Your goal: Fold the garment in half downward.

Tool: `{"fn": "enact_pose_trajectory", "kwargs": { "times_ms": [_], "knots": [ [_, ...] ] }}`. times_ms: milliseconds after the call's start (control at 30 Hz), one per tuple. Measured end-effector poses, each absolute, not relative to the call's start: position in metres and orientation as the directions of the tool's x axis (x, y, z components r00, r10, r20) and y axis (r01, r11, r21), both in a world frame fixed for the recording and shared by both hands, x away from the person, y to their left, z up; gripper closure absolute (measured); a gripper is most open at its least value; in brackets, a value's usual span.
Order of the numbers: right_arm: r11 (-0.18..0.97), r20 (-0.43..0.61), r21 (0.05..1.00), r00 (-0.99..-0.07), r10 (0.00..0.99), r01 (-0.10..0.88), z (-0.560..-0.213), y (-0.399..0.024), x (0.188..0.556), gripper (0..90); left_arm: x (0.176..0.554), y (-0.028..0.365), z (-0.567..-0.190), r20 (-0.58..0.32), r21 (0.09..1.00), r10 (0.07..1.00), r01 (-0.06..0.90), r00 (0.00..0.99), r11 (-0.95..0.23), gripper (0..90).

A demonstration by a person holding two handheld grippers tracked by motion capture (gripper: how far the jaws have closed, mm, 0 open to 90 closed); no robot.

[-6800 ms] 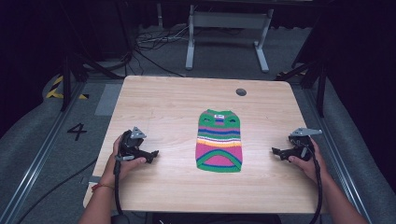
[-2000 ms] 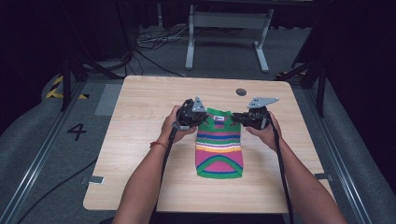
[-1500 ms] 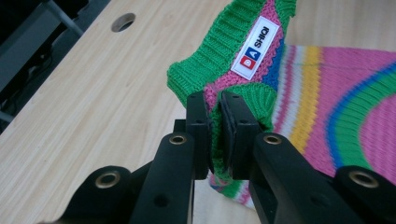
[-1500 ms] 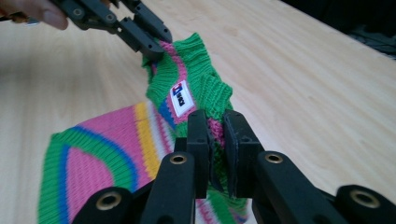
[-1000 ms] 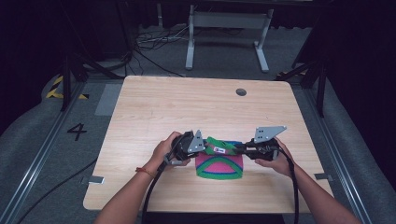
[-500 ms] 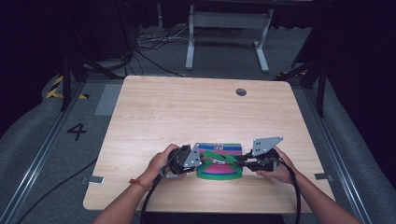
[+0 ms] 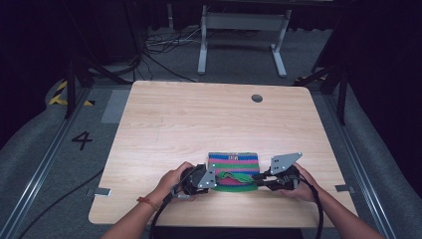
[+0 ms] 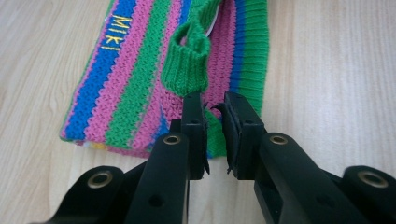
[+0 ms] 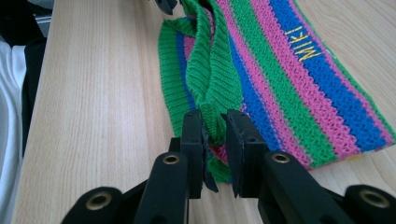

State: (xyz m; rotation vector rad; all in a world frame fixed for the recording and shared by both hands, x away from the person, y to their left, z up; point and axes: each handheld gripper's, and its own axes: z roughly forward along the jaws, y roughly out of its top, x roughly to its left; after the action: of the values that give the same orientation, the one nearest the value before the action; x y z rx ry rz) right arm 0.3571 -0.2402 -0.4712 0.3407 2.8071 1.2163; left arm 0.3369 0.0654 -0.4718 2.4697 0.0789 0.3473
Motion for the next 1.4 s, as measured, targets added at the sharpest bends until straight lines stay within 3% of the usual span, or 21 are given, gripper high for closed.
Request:
{"fn": "enact_pose_trajectory", "kwargs": {
  "times_ms": [233, 400, 667, 800, 967, 1400],
  "knots": [
    [0.669, 0.032, 0.721, -0.973, 0.228, 0.181, -0.474, -0.244, 0.352, 77.2, 0.332, 0.071, -0.472, 0.219, 0.606, 0.147, -0.017, 0.965, -0.795, 77.7],
    [0.665, 0.028, 0.721, -0.966, 0.255, 0.196, -0.475, -0.248, 0.350, 74.9, 0.334, 0.080, -0.468, 0.201, 0.642, 0.213, 0.035, 0.956, -0.766, 72.8],
    [0.625, -0.003, 0.752, -0.947, 0.321, 0.209, -0.468, -0.247, 0.355, 66.2, 0.345, 0.071, -0.463, 0.154, 0.717, 0.343, 0.134, 0.926, -0.684, 52.5],
    [0.623, 0.004, 0.750, -0.943, 0.334, 0.224, -0.473, -0.243, 0.356, 61.2, 0.347, 0.058, -0.472, 0.105, 0.716, 0.395, 0.206, 0.913, -0.667, 37.0],
    [0.637, 0.016, 0.732, -0.942, 0.336, 0.240, -0.481, -0.238, 0.355, 55.6, 0.351, 0.054, -0.487, 0.071, 0.683, 0.434, 0.273, 0.898, -0.677, 29.8],
    [0.636, 0.021, 0.723, -0.929, 0.369, 0.269, -0.486, -0.241, 0.352, 47.8, 0.349, 0.073, -0.481, 0.063, 0.709, 0.481, 0.300, 0.874, -0.638, 24.5]
  ]
}}
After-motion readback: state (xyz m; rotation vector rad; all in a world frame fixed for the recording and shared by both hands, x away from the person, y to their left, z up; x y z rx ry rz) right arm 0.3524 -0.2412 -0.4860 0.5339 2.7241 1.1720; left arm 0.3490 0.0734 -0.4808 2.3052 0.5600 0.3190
